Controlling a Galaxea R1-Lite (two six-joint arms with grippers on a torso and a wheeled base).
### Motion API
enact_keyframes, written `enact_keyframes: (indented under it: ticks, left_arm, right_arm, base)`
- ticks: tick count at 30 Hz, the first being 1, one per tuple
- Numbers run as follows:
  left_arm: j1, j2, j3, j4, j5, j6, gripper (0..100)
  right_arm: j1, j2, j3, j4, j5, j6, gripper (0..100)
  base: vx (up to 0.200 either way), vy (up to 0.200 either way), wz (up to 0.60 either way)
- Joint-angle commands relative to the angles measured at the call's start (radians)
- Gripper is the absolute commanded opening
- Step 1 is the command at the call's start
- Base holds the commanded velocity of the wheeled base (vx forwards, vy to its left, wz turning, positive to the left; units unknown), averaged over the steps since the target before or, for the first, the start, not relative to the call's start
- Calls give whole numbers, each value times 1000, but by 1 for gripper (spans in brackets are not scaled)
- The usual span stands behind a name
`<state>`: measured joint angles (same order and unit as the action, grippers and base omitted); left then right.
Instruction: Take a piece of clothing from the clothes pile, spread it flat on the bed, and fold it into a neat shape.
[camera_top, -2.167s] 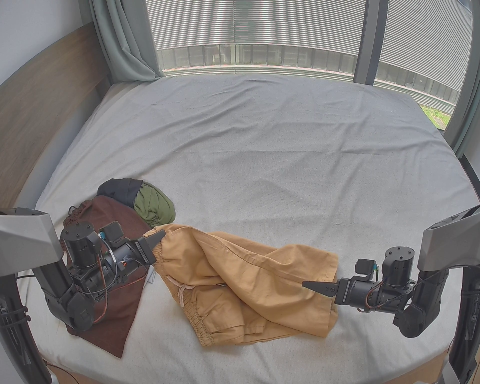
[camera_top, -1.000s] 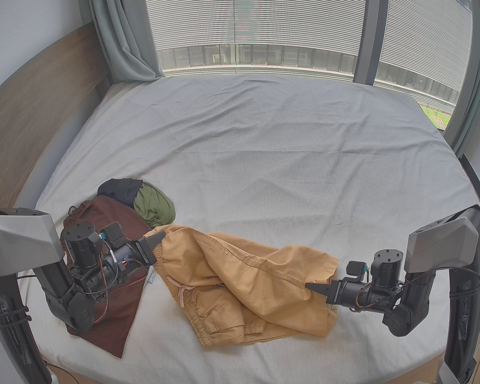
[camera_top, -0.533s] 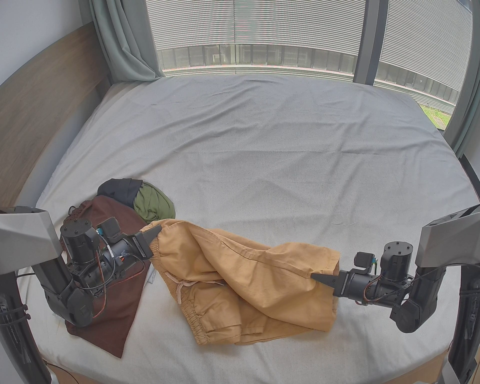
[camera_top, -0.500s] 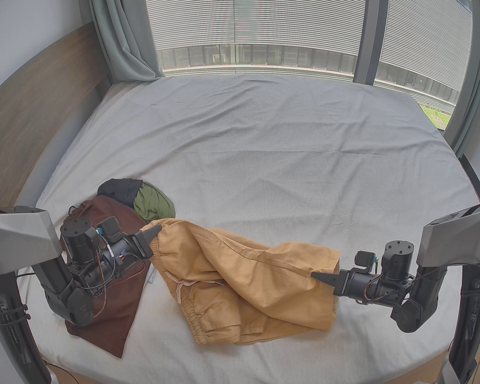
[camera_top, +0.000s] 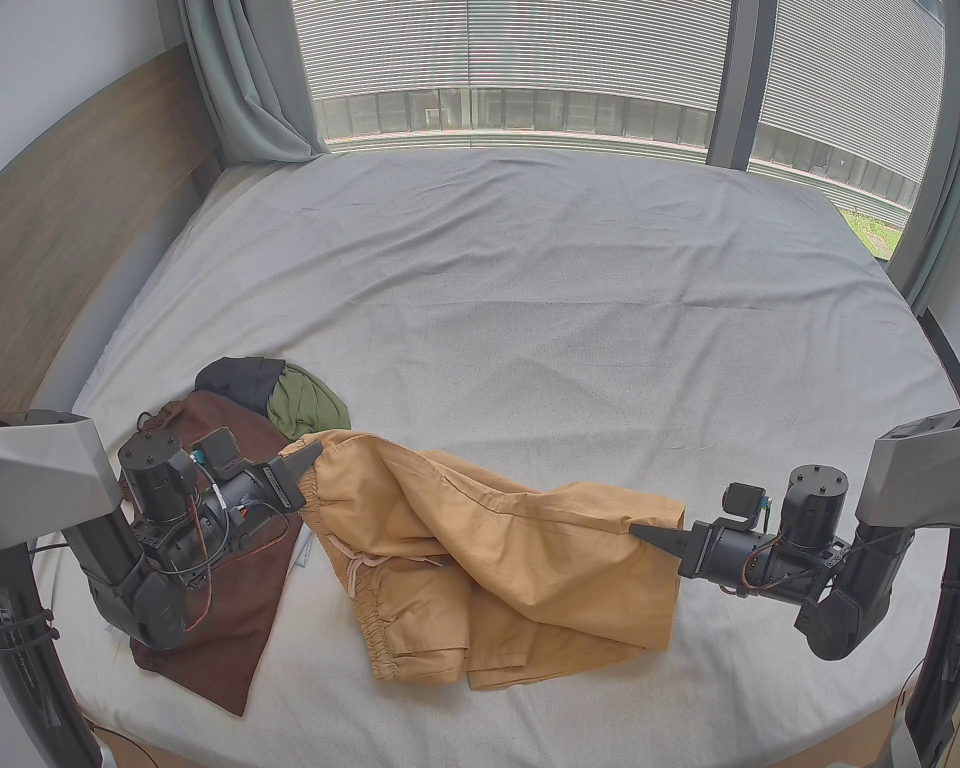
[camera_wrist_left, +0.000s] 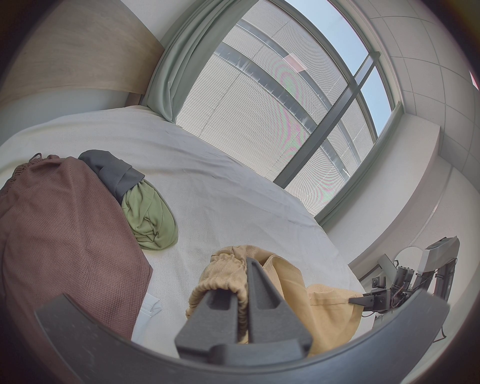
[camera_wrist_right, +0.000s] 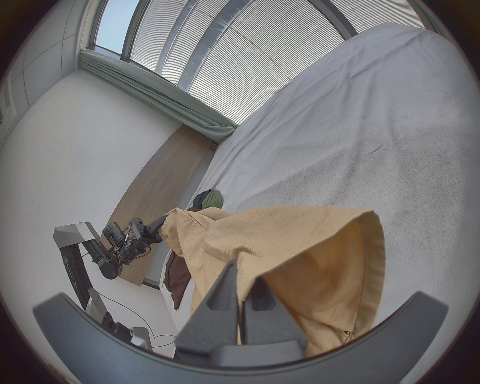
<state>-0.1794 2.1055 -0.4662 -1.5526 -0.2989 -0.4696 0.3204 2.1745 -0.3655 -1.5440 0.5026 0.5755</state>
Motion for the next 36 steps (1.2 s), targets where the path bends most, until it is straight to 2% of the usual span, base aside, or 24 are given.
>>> enact_keyframes:
  ticks: [1, 28, 36]
  left_arm:
    - [0, -10, -2, -1, 0, 0, 0]
    - [1, -50, -45, -3, 0, 3, 0]
    - [24, -48, -57, -1, 0, 39, 0]
  right_arm:
    - [5, -30, 4, -1, -1, 0, 0]
    - [20, -156, -12, 1, -29, -2, 0]
    - [20, -203, -23, 1, -29, 0, 0]
  base:
    - [0, 0, 0]
    - [0, 0, 0]
    - [0, 0, 0]
